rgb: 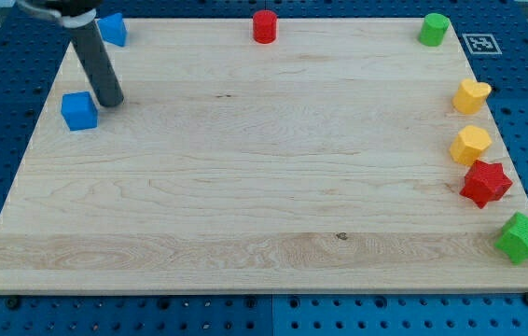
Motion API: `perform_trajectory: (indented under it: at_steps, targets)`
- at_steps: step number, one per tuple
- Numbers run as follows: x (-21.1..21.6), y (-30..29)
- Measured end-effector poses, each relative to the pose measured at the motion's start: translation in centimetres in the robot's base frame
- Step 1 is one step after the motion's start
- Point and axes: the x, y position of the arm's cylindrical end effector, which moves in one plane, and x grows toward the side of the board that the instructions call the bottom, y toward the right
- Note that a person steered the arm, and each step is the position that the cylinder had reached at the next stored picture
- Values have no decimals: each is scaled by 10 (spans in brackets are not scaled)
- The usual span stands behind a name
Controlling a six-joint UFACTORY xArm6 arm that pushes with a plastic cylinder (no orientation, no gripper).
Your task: Move the blue cube down a bit
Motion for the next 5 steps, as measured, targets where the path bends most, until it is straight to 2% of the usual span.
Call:
perform_trajectory:
  at_steps: [1,2,5]
  targets:
    - [-31,-16]
    - [-32,-54]
    - [25,-39]
